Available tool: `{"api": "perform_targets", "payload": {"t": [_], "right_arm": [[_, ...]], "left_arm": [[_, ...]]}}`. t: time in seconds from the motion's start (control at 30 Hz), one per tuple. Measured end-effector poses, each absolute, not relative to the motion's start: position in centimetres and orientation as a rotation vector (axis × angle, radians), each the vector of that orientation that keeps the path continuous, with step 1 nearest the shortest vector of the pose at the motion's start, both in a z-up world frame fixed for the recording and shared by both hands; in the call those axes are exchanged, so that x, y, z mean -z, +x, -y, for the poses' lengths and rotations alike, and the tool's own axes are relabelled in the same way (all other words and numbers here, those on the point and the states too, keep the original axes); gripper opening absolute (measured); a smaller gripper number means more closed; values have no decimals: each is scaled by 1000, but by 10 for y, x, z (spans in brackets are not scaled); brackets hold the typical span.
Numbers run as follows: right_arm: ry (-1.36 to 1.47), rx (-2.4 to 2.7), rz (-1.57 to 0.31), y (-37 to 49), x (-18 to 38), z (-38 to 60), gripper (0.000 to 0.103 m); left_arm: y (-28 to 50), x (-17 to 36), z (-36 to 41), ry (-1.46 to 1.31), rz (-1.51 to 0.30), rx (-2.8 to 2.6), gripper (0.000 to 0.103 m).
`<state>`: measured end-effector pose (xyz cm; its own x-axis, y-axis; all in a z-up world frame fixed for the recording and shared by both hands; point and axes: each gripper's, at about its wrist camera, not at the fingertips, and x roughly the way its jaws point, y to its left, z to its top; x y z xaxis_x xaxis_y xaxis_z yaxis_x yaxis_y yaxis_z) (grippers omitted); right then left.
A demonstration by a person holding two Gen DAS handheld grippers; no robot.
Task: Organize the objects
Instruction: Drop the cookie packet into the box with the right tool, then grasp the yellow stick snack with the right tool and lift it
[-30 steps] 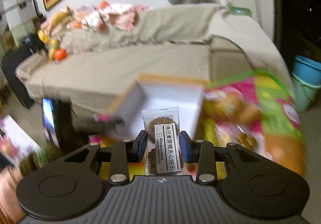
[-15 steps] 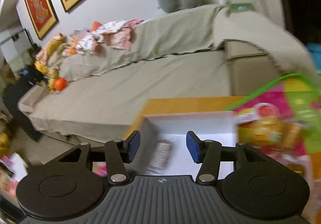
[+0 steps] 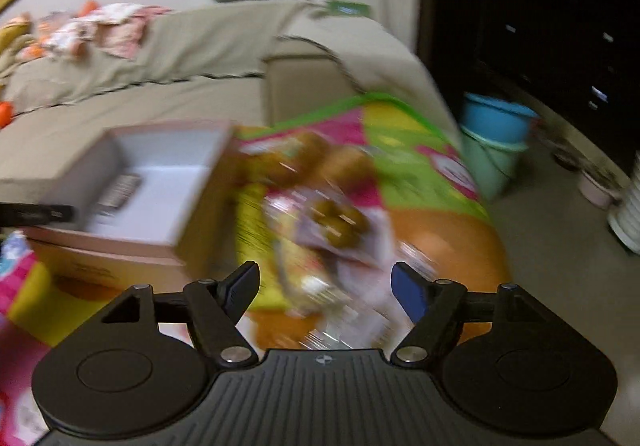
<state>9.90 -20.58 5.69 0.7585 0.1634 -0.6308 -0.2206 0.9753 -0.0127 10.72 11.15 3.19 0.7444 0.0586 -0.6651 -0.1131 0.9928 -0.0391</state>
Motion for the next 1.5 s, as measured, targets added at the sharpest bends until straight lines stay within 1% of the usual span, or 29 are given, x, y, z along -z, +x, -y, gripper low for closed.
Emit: {"api": "perform_targets", "payload": {"t": [0.27,0.33,0.83,0.97,1.0,1.07,1.1,1.13,1.23,1.4,1.47,1.5], "right_arm": [[70,-68,-792,108,-26,251,75],[82,-58,-799,108,-23,254,80],[61,-59,-789,114,-20,242,81],[1,-116,-744,117,-28,225,81],[-29,-147,-724,117,-32,219,80],[-93,-222,-689,116,-38,205,69],[-119,-268,-682,116,-41,198,54],[-139,-311,-686,117,-43,190,46],[-188,-406,-693,122,-44,170,43],[-238,-450,-724,134,-31,150,41],[-236,-457,-755,140,-24,147,37],[-231,-455,-772,142,-20,146,32]], "left_arm": [[108,-32,-109,-71,-730,-97,11],[107,-32,-110,-75,-731,-96,11],[106,-31,-113,-86,-729,-95,11],[107,-31,-112,-84,-731,-94,11],[107,-31,-112,-85,-731,-94,11],[106,-31,-112,-85,-731,-94,11],[107,-31,-112,-84,-731,-94,11],[107,-31,-112,-84,-731,-94,11],[106,-31,-112,-84,-732,-95,11],[105,-31,-111,-83,-736,-93,11],[104,-31,-111,-82,-738,-92,11],[104,-32,-111,-82,-738,-92,11]]}}
